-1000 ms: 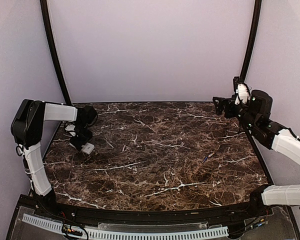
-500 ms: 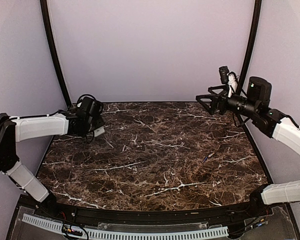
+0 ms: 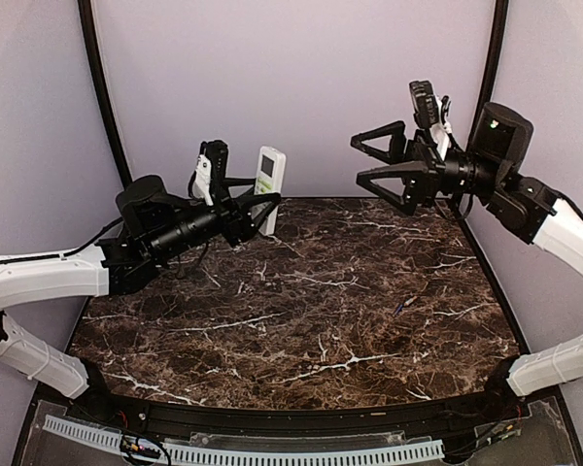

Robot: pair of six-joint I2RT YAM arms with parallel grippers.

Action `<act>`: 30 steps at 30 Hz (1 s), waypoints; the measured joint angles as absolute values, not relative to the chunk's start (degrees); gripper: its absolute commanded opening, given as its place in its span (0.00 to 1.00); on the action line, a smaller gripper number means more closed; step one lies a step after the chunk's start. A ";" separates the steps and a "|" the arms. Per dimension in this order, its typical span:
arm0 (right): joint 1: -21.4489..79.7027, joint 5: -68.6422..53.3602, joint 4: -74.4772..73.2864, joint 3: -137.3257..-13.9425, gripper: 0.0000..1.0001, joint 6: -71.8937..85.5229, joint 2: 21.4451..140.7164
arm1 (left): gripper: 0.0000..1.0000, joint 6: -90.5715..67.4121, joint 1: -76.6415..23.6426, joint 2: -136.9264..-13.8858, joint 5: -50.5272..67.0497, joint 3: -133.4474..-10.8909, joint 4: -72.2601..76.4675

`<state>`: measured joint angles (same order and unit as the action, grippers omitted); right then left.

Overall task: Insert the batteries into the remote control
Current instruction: Pass from the left arm to the right

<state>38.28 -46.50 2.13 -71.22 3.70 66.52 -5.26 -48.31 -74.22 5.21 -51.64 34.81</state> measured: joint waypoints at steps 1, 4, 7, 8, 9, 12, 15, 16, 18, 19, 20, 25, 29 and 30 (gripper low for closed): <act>39.13 -46.78 2.46 -72.12 0.97 3.77 67.13 | 0.00 -4.45 -48.88 -74.00 8.12 -51.92 35.64; 41.12 -47.37 2.83 -74.15 0.98 3.75 69.71 | 0.00 -2.76 -50.59 -73.89 15.49 -53.17 37.30; 43.18 -48.03 2.66 -75.70 0.98 3.70 73.03 | 0.00 -1.91 -52.21 -73.78 20.58 -53.54 39.00; 43.88 -48.31 2.66 -76.07 0.98 3.79 74.13 | 0.00 -1.39 -52.88 -73.73 22.17 -53.54 39.40; 44.58 -48.64 2.94 -76.29 0.98 4.03 75.11 | 0.00 -0.95 -53.32 -73.73 22.96 -53.54 39.48; 46.72 -49.45 3.18 -77.23 0.91 4.47 77.65 | 0.00 0.32 -54.81 -73.76 25.15 -53.54 39.53; 49.32 -49.78 3.05 -79.59 0.73 4.19 80.38 | 0.00 0.95 -55.72 -73.76 26.55 -53.54 39.77; 49.78 -50.06 2.98 -80.09 0.67 3.90 80.88 | 0.00 1.06 -55.79 -73.78 26.76 -53.54 39.90; 50.63 -50.54 2.98 -80.60 0.54 4.21 81.47 | 0.00 1.10 -55.83 -73.78 27.07 -53.54 40.27; 50.78 -50.83 3.07 -80.66 0.47 3.88 81.54 | 0.00 1.08 -55.83 -73.78 27.07 -53.54 40.47; 50.92 -50.61 3.55 -80.66 0.42 3.38 81.54 | 0.00 0.54 -55.83 -73.78 27.07 -53.54 40.47; 51.03 -50.35 4.47 -80.62 0.11 1.52 81.41 | 0.00 -1.30 -56.07 -73.73 26.24 -53.58 41.06; 51.05 -50.30 4.58 -80.62 0.02 1.52 81.25 | 0.30 -1.39 -56.16 -73.84 26.17 -53.95 41.01; 51.07 -50.19 4.49 -80.62 0.01 1.52 81.17 | 0.55 -1.54 -56.16 -73.84 26.02 -53.98 41.06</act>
